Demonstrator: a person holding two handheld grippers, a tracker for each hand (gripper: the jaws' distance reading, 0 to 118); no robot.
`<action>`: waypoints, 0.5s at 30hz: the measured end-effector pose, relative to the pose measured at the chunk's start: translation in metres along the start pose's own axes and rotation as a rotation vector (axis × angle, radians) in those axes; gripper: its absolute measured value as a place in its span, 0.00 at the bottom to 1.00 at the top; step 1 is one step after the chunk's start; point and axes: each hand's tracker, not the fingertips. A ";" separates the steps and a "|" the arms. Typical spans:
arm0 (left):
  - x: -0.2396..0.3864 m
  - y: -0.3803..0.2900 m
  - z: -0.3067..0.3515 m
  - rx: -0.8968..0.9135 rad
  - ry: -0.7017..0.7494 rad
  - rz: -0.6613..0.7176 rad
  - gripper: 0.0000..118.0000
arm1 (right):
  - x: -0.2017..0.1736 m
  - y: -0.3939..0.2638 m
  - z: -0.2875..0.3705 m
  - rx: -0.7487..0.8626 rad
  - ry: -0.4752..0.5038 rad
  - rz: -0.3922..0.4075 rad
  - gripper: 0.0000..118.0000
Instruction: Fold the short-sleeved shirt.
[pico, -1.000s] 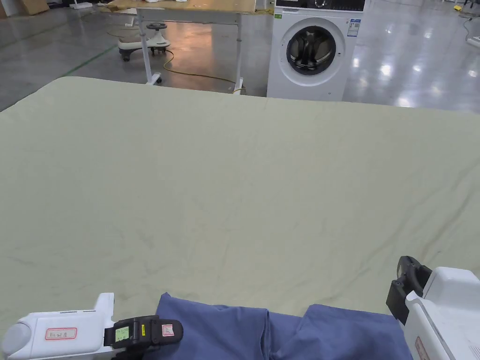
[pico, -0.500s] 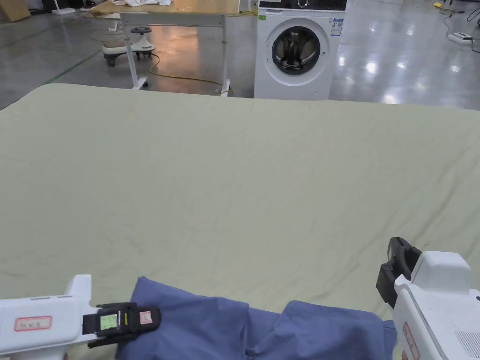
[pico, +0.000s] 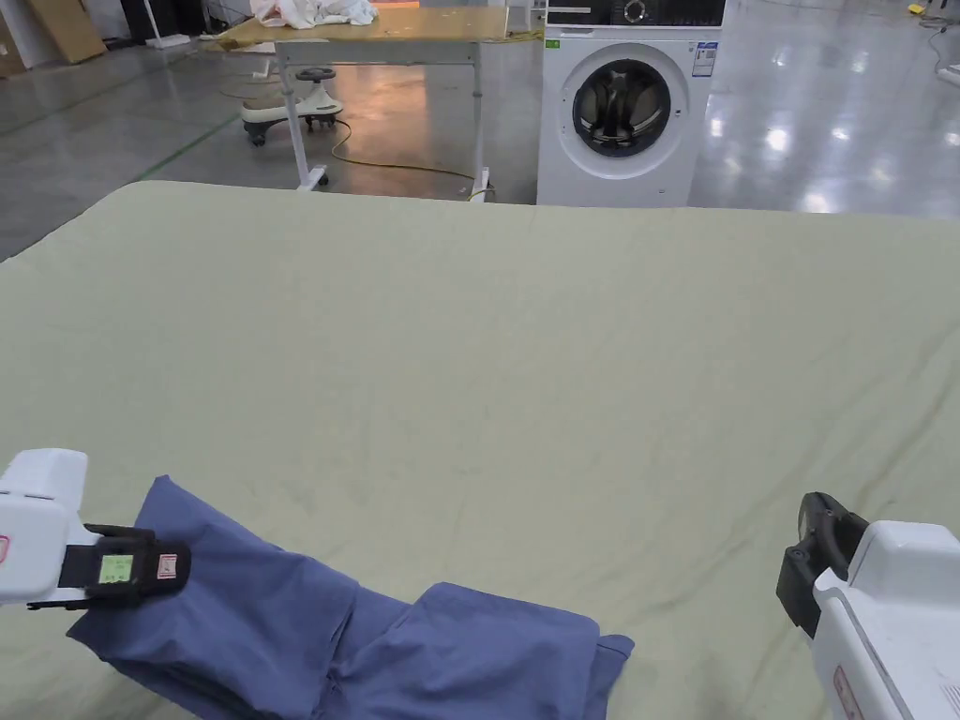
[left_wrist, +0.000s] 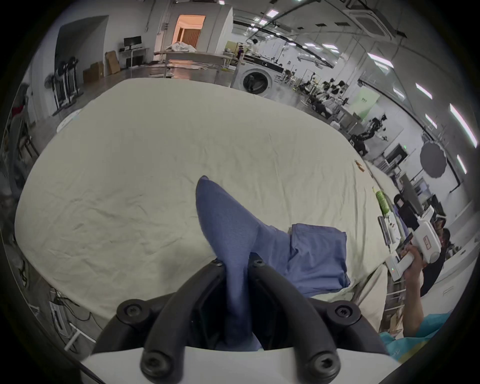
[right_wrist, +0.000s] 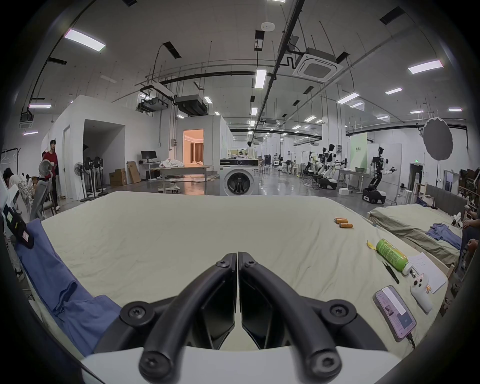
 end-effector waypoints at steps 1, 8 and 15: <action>0.011 -0.001 -0.001 -0.007 -0.007 -0.015 0.07 | 0.000 0.000 0.000 -0.004 0.001 -0.001 0.00; 0.077 -0.001 -0.022 -0.054 -0.066 -0.115 0.07 | 0.001 -0.002 -0.003 -0.053 0.001 -0.003 0.00; 0.132 -0.008 -0.058 -0.115 -0.127 -0.191 0.07 | 0.004 -0.006 -0.001 -0.075 -0.009 0.000 0.00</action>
